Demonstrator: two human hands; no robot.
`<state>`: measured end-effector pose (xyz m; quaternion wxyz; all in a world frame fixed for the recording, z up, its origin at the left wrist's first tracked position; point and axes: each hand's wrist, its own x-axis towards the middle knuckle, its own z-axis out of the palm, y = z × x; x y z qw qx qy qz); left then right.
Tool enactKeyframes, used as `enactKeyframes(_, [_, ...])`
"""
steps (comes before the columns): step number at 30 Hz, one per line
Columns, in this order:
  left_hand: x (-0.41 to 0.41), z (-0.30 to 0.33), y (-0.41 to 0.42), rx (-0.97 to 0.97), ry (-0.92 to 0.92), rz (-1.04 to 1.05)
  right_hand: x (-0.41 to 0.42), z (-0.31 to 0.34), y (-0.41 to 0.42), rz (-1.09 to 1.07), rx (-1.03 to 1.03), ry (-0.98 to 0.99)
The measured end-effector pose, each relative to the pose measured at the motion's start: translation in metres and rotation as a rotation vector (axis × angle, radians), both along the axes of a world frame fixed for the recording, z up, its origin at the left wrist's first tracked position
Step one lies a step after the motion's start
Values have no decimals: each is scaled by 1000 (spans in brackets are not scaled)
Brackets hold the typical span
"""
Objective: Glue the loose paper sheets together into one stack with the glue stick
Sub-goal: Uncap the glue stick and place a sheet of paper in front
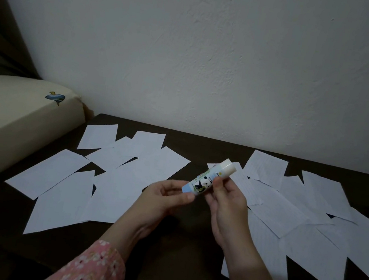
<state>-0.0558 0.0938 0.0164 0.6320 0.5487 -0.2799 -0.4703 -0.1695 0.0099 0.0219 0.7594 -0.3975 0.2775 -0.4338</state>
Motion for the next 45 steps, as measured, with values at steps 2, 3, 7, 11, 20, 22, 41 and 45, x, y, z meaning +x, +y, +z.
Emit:
enactKeyframes(2, [-1,-2,-1,-1,4,30,0,0,0,-14,-1,5])
enactKeyframes(3, [-2,-2,-2,6,9,18,1,-1,0,-17,-2,12])
enactKeyframes(7, [-4,0,-2,45,32,-46,0,-1,-1,-7,9,8])
enactKeyframes(11, [-6,2,-3,124,28,-56,-1,-2,-2,-1,14,-12])
enactKeyframes(20, [-8,-7,-4,-46,-25,56,-2,0,-2,-22,3,-28])
enactKeyframes(22, [-9,-6,-5,-37,30,22,-1,-2,-2,-28,18,-27])
enactKeyframes(41, [-7,-3,-2,-55,71,-6,-1,-2,-3,-43,-1,-53])
enactKeyframes(45, [-8,3,-3,21,167,-95,-1,-5,-3,-37,17,-38])
